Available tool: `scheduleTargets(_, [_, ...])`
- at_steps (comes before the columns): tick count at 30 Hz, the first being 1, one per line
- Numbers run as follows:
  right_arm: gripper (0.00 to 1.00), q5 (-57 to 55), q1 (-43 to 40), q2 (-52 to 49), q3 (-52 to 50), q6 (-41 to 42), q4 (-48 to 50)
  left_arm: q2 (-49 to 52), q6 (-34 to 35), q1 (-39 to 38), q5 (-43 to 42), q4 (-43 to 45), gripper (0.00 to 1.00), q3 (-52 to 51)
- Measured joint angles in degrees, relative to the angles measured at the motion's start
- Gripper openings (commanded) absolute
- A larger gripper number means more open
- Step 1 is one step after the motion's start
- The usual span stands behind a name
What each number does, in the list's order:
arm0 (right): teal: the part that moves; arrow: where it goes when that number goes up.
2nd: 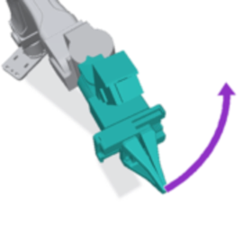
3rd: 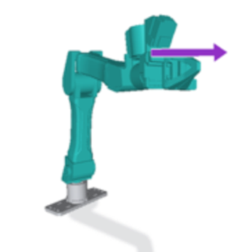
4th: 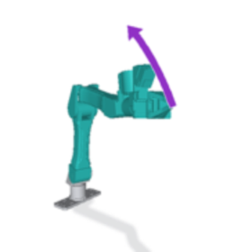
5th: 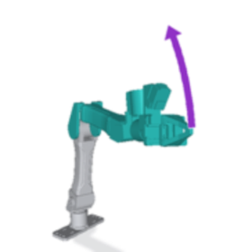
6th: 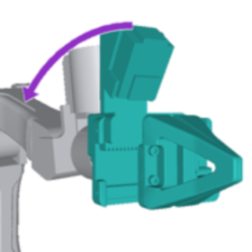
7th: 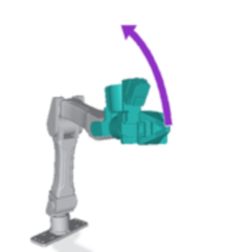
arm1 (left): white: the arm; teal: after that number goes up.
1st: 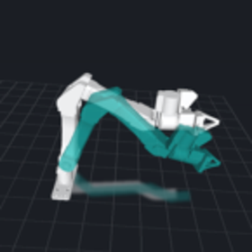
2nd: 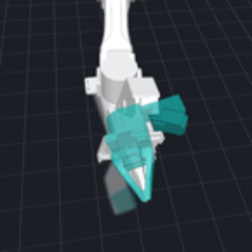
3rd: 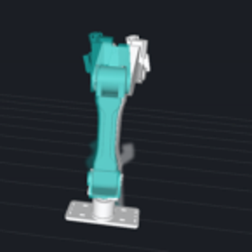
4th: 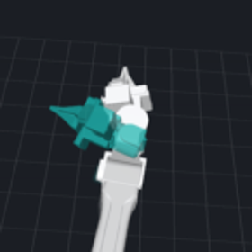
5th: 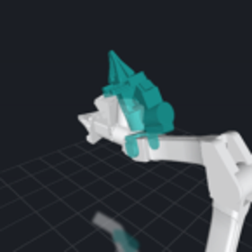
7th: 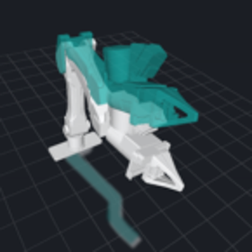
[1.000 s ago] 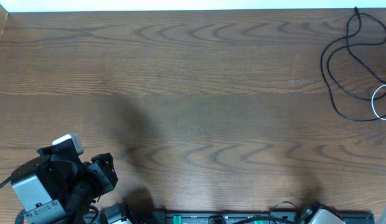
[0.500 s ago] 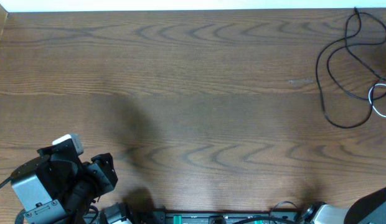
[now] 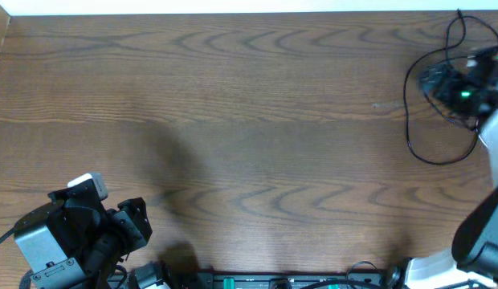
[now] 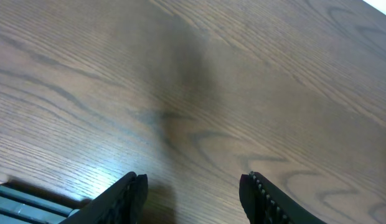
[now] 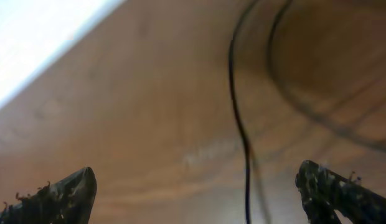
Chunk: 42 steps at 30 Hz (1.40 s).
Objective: Untangle cables
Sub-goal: 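Lower the black cable onto the coil at upper right with the right gripper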
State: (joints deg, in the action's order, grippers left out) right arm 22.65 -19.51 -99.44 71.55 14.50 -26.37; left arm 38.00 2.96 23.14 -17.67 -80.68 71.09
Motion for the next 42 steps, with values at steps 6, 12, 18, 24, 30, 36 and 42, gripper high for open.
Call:
scheduleTargets(6, [0.99,-11.39,5.66,-4.13,0.0,1.6,-6.78,0.0,0.0,0.0,0.0,0.0,0.53,0.0])
scheduleTargets(12, [0.94,-21.46,6.78,-6.95,-0.04,7.69,-10.03,0.0,0.0,0.0,0.0,-0.07,0.53,0.0])
scheduleTargets(18, [0.6,-24.28,6.78,-8.04,-0.28,9.25,-9.99,0.0,0.0,0.0,0.02,-0.04,0.53,0.0])
scheduleTargets(24, [0.5,-25.07,6.78,-9.05,-2.38,10.34,-9.92,0.0,0.0,0.0,0.02,-0.04,0.53,0.0])
scheduleTargets(30, [0.01,-25.07,6.78,-9.07,-3.34,10.6,-10.1,0.0,0.0,0.0,0.02,-0.11,0.53,0.0])
scheduleTargets(36, [0.01,-20.96,6.71,-9.07,-3.48,9.66,-9.22,0.0,0.0,0.0,0.02,-0.13,0.53,0.0])
scheduleTargets(42, [0.01,-5.88,4.59,-7.78,-1.22,7.32,-8.28,0.0,0.0,0.0,0.02,-0.11,0.53,0.0])
